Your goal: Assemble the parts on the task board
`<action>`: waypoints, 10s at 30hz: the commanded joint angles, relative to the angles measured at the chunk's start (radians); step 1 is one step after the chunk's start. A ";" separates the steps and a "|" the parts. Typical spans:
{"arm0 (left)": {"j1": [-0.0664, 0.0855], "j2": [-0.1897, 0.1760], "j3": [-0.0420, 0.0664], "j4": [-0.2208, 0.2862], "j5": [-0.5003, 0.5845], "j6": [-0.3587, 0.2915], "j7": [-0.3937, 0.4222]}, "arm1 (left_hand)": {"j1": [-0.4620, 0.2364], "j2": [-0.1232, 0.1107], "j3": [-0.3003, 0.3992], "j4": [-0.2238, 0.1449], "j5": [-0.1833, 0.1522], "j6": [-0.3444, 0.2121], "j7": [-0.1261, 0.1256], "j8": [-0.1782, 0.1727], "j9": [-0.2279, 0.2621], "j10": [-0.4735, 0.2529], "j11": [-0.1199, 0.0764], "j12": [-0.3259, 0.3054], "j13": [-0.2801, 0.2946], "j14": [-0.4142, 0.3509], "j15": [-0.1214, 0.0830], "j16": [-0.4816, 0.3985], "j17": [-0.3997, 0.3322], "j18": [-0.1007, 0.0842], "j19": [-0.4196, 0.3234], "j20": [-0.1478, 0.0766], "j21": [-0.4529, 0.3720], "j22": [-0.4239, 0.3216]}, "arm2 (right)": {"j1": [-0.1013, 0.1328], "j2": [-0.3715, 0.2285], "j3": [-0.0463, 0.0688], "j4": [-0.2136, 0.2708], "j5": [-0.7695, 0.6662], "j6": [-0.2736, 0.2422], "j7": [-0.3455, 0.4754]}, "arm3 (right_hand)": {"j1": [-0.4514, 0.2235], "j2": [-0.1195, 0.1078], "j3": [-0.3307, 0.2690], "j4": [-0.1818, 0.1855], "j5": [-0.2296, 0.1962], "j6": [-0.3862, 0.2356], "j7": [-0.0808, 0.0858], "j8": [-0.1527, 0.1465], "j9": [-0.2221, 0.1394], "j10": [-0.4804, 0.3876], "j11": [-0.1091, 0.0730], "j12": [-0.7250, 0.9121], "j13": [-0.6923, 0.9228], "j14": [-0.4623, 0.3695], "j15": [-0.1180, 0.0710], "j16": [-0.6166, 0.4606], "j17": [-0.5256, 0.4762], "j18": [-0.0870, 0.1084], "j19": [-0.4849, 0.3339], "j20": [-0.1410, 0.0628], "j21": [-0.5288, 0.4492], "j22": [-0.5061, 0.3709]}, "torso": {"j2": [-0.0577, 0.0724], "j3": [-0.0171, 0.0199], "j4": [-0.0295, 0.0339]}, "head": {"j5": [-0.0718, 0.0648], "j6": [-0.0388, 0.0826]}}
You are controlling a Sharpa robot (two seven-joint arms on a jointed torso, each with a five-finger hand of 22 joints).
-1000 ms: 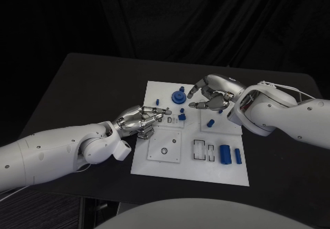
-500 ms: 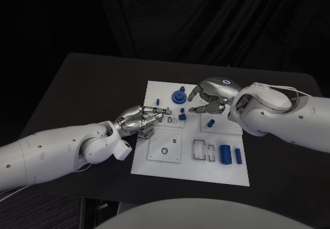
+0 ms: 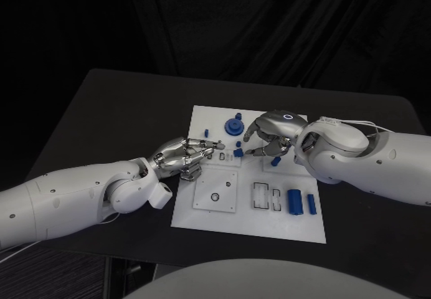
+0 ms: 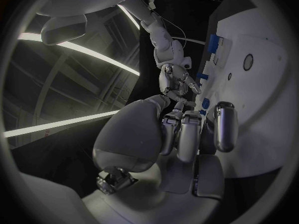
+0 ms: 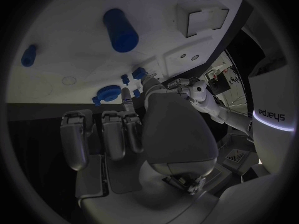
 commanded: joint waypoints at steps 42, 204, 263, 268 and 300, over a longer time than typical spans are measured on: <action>-0.003 0.001 0.001 0.003 0.003 0.011 0.007 | 0.000 0.006 0.009 -0.002 0.006 0.009 0.002 0.006 0.001 0.104 0.005 -0.001 0.261 0.104 0.009 0.003 0.264 -0.004 -0.001 -0.002 -0.003 0.098 | -0.033 0.062 0.000 -0.051 -0.021 0.019 0.025 | 0.042 0.018 0.015 -0.012 0.047 0.005 -0.001 -0.030 -0.015 0.104 -0.009 0.002 0.263 0.104 -0.010 0.003 0.263 -0.012 0.094 -0.007 -0.007 0.258 | -0.001 0.0006 -0.0012 | 0.000 0.000; -0.006 0.015 0.001 -0.004 0.003 0.022 -0.026 | -0.020 0.005 0.019 0.006 -0.020 0.034 0.027 0.009 0.003 0.104 0.023 -0.001 0.261 0.104 0.021 0.003 0.264 -0.005 -0.003 0.003 -0.011 0.104 | 0.022 0.030 0.001 0.095 0.060 -0.069 0.103 | 0.050 0.041 0.028 -0.065 0.113 0.167 -0.060 0.031 0.101 0.104 -0.057 0.002 0.263 0.104 -0.055 0.003 0.263 -0.001 0.064 -0.049 -0.041 0.243 | -0.001 0.0006 -0.0018 | 0.011 0.000; -0.007 0.011 0.001 -0.004 0.003 0.022 -0.027 | -0.020 0.009 0.021 0.008 -0.017 0.039 0.037 0.007 0.002 0.104 0.034 -0.001 0.261 0.104 0.031 0.003 0.264 -0.005 -0.005 0.012 -0.013 0.104 | 0.015 0.063 -0.001 -0.011 0.025 0.012 0.046 | 0.067 0.047 0.036 -0.071 0.092 0.158 -0.056 0.023 0.110 0.104 -0.054 0.002 0.263 0.104 -0.053 0.003 0.263 0.007 0.042 -0.048 -0.067 0.232 | -0.001 -0.0003 -0.0013 | 0.011 0.000; -0.007 0.012 0.001 -0.004 0.003 0.023 -0.026 | -0.020 0.009 0.021 0.008 -0.017 0.038 0.037 0.007 0.002 0.104 0.034 -0.001 0.261 0.104 0.032 0.003 0.264 -0.005 -0.005 0.013 -0.013 0.104 | 0.005 0.075 -0.001 -0.034 0.008 0.026 0.039 | 0.067 0.048 0.036 -0.071 0.084 0.155 -0.054 0.022 0.112 0.104 -0.053 0.002 0.263 0.104 -0.052 0.003 0.263 0.009 0.037 -0.047 -0.073 0.230 | -0.001 0.0004 -0.0010 | 0.010 0.000; -0.007 0.012 0.001 -0.005 0.003 0.024 -0.024 | -0.016 0.011 0.025 0.005 -0.012 0.034 0.036 0.006 0.002 0.104 0.034 -0.001 0.261 0.104 0.033 0.003 0.264 -0.005 -0.004 0.015 -0.013 0.105 | -0.020 0.097 -0.001 -0.065 0.001 0.052 0.024 | 0.054 0.048 0.026 -0.065 0.015 0.133 -0.044 0.003 0.121 0.104 -0.043 0.002 0.263 0.104 -0.044 0.003 0.263 0.016 0.017 -0.040 -0.100 0.219 | -0.001 -0.0003 -0.0024 | 0.011 0.000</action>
